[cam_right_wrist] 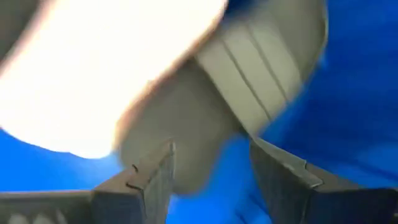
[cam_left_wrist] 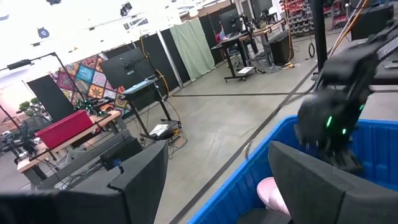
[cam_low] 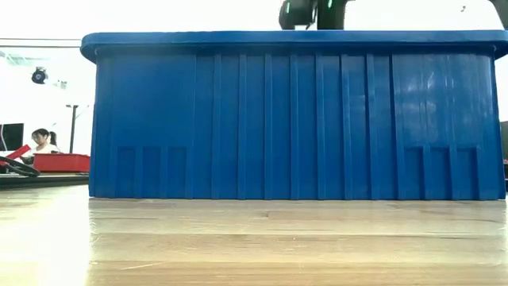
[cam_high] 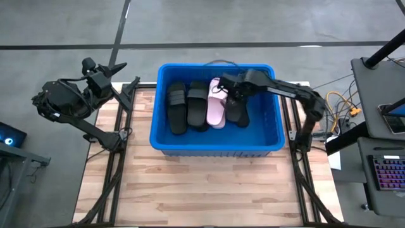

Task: Pick and place slides into bin
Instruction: Return to Home Position

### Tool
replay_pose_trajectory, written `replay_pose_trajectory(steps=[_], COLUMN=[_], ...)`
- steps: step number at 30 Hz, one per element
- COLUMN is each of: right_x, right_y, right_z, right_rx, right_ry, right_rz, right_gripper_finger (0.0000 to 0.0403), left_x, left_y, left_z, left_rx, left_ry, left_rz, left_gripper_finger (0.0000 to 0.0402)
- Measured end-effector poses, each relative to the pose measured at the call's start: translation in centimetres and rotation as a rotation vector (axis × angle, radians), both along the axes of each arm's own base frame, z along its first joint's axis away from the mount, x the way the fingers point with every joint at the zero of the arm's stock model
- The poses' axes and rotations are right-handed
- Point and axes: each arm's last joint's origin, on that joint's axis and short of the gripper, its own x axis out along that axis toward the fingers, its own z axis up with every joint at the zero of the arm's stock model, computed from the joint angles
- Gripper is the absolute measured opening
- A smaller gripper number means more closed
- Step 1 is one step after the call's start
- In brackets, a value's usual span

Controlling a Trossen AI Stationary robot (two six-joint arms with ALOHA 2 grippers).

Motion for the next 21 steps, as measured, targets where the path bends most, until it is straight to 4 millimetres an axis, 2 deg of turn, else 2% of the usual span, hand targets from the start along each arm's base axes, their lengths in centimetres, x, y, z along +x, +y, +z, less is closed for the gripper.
replay_pose_trajectory(steps=[3,5,10,13,15,17,19,21], right_x=[0.7,1.5,3.4,2.9,1.4,-0.4,-2.3,-4.1], right_y=[1.8,3.5,8.7,12.2,14.0,15.3,16.2,16.9], right_z=[3.8,6.7,12.7,15.9,17.3,17.5,16.8,15.3], right_rx=[-0.110,-0.191,-0.350,-0.502,-0.556,-0.542,-0.523,-0.524], right_ry=[-0.307,-0.548,-1.058,-1.325,-1.393,-1.368,-1.301,-1.206], right_rz=[0.080,0.193,0.580,0.772,0.827,0.862,0.869,0.837], right_gripper_finger=[0.0194,0.0194,0.0194,0.0188,0.0179,0.0166,0.0149,0.0129], left_x=[0.0,0.1,0.2,0.3,0.6,0.9,1.3,1.7], left_y=[0.0,0.0,-0.1,-0.1,-0.2,-0.4,-0.5,-0.7], left_z=[0.0,0.0,0.0,-0.1,-0.1,-0.2,-0.3,-0.4], left_rx=[-0.004,-0.004,-0.011,-0.019,-0.015,-0.009,-0.005,-0.001], left_ry=[-0.004,-0.004,-0.011,-0.017,-0.009,0.003,0.011,0.021], left_rz=[0.000,0.000,0.001,0.000,0.001,0.001,0.000,0.001], left_gripper_finger=[0.0262,0.0262,0.0262,0.0262,0.0262,0.0262,0.0262,0.0262])
